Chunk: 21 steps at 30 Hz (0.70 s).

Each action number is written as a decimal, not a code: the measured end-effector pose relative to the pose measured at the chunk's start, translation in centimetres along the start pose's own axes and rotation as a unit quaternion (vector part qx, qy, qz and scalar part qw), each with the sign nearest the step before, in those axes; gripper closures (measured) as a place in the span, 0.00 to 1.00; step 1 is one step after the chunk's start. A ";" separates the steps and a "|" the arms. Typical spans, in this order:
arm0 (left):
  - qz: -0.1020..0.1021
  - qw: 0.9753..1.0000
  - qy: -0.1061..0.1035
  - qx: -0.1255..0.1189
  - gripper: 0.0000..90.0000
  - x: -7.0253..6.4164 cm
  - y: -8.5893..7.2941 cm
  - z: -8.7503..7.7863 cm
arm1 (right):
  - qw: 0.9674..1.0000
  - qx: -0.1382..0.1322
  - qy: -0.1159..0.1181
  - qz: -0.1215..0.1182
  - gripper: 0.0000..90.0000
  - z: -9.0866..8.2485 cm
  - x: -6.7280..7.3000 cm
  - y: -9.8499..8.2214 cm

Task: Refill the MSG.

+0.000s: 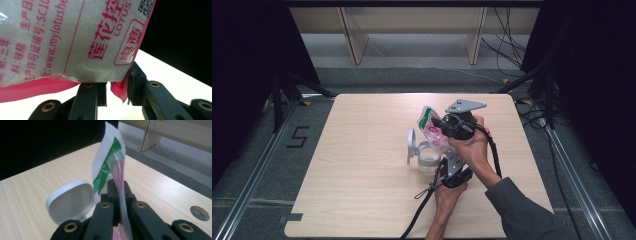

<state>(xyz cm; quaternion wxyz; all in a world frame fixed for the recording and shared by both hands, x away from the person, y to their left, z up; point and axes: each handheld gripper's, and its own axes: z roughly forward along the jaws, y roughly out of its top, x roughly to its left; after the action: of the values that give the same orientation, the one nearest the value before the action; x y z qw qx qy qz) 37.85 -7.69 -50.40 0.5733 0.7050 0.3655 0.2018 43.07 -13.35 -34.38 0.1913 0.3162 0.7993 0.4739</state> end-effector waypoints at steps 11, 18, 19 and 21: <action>-0.003 1.000 -0.003 -0.006 0.80 0.0 -0.1 0.0 | 1.000 -0.006 -0.002 -0.003 1.00 0.0 0.2 0.0; -0.002 1.000 -0.005 -0.007 0.80 0.0 -0.1 0.0 | 1.000 -0.001 0.002 -0.013 1.00 0.1 0.3 0.0; -0.002 1.000 -0.005 -0.007 0.80 0.0 -0.1 -0.1 | 1.000 0.001 0.000 -0.004 1.00 0.1 0.4 0.0; -0.001 1.000 -0.005 -0.007 0.80 0.0 -0.1 -0.1 | 1.000 0.003 0.001 -0.006 1.00 0.1 0.3 0.1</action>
<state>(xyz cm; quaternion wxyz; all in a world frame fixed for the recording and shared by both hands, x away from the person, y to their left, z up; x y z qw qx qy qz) 37.78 -7.65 -50.46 0.5805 0.7013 0.3620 0.2006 42.93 -13.01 -34.40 0.1924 0.3115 0.8026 0.4709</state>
